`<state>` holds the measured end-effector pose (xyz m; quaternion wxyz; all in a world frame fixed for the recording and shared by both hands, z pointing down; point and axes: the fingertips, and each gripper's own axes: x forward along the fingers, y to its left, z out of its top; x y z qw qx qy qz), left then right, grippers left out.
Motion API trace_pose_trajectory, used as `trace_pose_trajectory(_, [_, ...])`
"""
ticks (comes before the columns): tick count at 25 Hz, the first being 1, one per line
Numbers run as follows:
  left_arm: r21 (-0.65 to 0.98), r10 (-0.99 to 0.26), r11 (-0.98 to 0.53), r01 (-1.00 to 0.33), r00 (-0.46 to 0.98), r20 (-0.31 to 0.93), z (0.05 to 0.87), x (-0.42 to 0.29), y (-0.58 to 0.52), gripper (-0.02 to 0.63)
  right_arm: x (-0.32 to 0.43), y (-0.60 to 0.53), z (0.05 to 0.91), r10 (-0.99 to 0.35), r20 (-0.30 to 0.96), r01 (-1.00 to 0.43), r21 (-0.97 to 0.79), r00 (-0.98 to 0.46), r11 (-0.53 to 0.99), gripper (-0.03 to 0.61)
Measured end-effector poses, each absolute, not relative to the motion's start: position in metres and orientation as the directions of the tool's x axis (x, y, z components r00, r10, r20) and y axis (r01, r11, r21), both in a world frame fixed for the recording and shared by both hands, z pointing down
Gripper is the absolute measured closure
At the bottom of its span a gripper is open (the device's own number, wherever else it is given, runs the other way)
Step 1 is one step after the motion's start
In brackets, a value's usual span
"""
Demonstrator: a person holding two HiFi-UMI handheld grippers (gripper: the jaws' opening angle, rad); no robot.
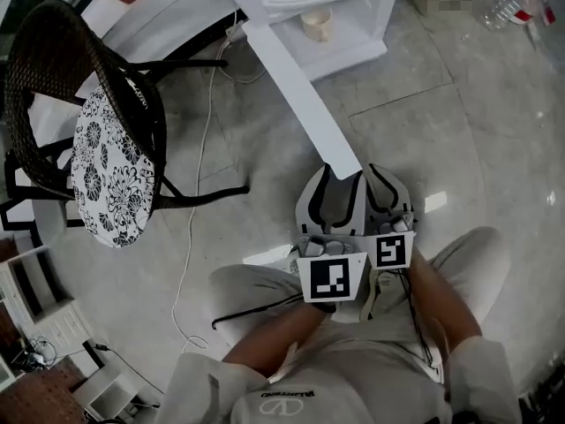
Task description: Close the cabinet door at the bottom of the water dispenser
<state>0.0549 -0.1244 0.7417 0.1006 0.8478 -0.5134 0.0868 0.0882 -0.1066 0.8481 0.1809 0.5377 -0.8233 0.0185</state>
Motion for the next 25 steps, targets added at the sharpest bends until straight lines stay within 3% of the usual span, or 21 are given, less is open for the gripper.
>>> trace_pose_trajectory(2, [0.088, -0.835, -0.488, -0.868, 0.494, 0.242, 0.741, 0.069, -0.127, 0.446, 0.087, -0.105, 0.856, -0.879, 0.322, -0.894, 0.162, -0.352, 0.418, 0.48])
trace_pose_trajectory(9, [0.076, -0.823, -0.524, -0.848, 0.527, 0.212, 0.741, 0.093, -0.135, 0.463, 0.126, -0.121, 0.87, -0.908, 0.334, -0.941, 0.13, -0.255, 0.312, 0.462])
trace_pose_trajectory(18, [0.078, -0.798, -0.568, -0.819, 0.572, 0.19, 0.74, 0.103, -0.137, 0.474, 0.125, -0.136, 0.883, -0.897, 0.325, -0.938, 0.07, -0.3, 0.339, 0.402])
trace_pose_trajectory(25, [0.097, -0.787, -0.587, -0.804, 0.595, 0.166, 0.738, 0.106, -0.138, 0.479, 0.13, -0.138, 0.884, -0.893, 0.317, -0.932, 0.065, -0.319, 0.356, 0.403])
